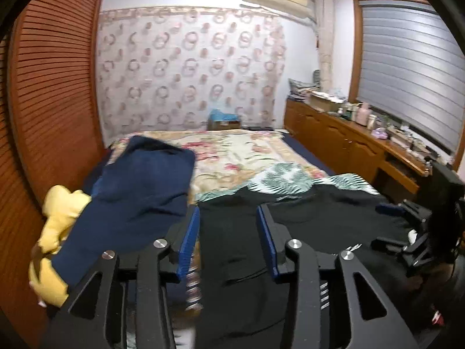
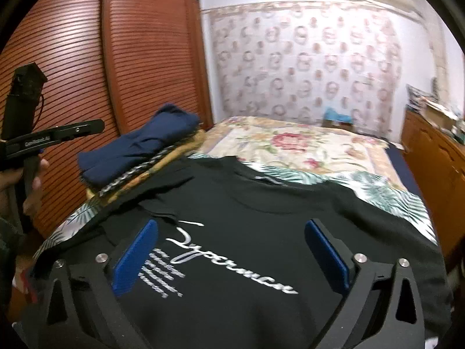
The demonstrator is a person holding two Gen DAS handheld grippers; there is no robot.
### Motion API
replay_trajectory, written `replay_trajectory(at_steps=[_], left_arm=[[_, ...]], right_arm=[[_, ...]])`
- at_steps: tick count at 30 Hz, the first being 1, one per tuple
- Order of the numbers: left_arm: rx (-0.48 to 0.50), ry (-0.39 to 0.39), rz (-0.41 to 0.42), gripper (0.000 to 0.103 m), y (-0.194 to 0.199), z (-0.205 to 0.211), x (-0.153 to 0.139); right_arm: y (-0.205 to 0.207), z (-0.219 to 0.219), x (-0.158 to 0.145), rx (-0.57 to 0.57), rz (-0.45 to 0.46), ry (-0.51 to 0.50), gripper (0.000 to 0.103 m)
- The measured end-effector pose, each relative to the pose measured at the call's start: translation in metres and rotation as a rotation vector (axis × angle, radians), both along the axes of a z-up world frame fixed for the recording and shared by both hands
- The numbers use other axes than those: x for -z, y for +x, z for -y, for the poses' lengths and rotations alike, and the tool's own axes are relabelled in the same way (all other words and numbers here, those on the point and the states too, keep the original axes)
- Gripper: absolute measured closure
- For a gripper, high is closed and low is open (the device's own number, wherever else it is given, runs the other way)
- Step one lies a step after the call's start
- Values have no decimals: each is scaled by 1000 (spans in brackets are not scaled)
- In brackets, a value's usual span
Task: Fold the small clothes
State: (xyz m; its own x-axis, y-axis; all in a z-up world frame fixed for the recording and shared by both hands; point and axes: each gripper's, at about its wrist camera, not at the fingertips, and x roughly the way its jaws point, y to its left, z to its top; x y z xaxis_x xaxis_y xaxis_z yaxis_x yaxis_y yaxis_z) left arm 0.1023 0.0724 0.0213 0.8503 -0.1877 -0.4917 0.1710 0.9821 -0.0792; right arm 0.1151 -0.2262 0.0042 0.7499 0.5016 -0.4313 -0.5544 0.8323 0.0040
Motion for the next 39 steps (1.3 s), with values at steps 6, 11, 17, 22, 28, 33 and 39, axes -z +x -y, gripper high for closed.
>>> replay_trajectory(at_steps=[6,11,17,22,28,33,39], left_arm=[[-68,-9,-18,23,-14,-24,14],[-90,-3,-36,22,-17,-28,26],[-116,-19,-48,22,-22,-38,31],[-122,-21,-64,22,-24,-44,38],[-112,-26,-70,22,-24,-38,41],[-102,-29,-74,22,-22,-35,44],[-89,-35,-77,22,-18,-29,44]], right_arm=[[15,-65,2,-169,9,-61,28],[46,-132,16,-308,-71,-123,42],[80,-197,44,-385,-143,-240,61],[92,-223,55,-383,-128,-333,73],[103,-202,51,-339,-135,-291,99],[109,-152,35,-192,-137,-149,99],[134,-113,40,-3,-227,-76,99]])
